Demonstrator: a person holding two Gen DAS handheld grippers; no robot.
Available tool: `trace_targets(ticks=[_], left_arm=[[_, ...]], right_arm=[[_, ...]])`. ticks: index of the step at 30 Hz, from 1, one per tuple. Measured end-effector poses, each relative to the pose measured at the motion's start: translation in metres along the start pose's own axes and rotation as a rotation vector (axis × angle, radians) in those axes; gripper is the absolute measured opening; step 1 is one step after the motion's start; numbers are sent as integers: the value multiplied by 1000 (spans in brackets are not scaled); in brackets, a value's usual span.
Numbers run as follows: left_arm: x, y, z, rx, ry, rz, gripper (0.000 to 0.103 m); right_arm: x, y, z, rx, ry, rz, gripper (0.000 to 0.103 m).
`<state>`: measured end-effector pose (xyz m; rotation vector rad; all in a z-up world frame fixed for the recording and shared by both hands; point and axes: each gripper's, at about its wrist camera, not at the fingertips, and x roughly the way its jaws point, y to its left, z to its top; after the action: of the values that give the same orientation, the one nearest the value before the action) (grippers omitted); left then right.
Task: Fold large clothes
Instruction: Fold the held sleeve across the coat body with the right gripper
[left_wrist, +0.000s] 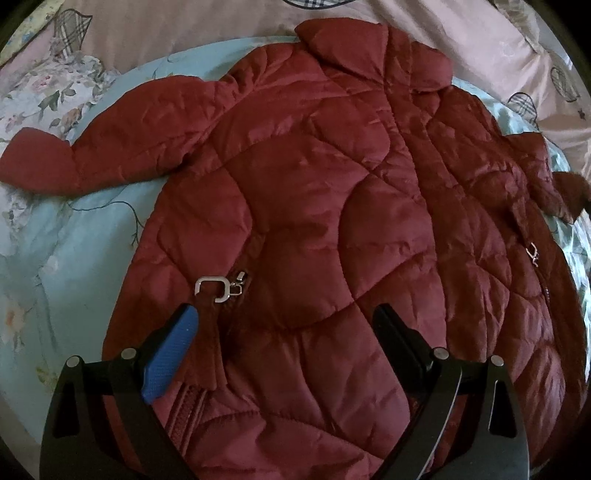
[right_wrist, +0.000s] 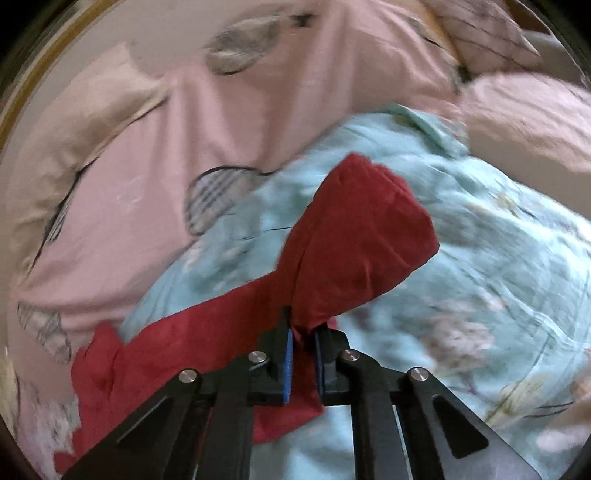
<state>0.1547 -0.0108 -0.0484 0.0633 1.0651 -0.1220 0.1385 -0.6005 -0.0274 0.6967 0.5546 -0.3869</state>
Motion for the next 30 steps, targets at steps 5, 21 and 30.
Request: trace_targets(ticks=[5,21,30], left_arm=[[-7,4,0,18,-29,-3,96],[-13,42,15,-77,-27,-138,96],[-17,59,23,-108,-35,-210,96]], right_arm=[[-12,71,-16,-155,26,114,8],[-3,261,-126,-397,275,444,7],[19,329,-196,-534,399,469,7]])
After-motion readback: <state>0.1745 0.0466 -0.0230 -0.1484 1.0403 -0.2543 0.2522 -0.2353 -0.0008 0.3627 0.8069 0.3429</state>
